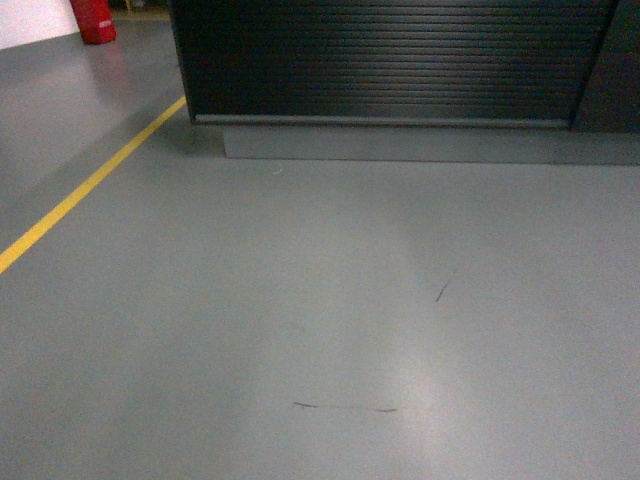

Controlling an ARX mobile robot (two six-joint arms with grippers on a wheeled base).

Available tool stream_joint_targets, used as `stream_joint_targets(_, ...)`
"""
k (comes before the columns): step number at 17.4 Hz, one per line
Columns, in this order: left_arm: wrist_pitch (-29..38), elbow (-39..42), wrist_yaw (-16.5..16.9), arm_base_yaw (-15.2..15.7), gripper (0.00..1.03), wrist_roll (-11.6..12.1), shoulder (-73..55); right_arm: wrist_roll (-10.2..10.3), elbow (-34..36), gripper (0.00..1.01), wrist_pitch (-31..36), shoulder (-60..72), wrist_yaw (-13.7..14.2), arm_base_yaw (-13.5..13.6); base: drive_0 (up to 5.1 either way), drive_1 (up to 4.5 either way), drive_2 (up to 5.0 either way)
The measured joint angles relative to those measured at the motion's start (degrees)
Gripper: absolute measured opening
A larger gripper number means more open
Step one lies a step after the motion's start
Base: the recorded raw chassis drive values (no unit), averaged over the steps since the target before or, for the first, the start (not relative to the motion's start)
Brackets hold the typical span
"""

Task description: Place dark red mango on scale at checkout

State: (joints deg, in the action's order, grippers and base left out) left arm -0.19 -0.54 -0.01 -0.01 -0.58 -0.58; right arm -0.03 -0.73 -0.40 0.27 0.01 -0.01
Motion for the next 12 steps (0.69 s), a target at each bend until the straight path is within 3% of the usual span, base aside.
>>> stream_joint_targets(12,-0.11,0.00,-0.07,0.00,0.98,0.00,0.00,0.00,0.00,0.98,0.24,0.00,-0.02,0.00,0.0,4.34,-4.3)
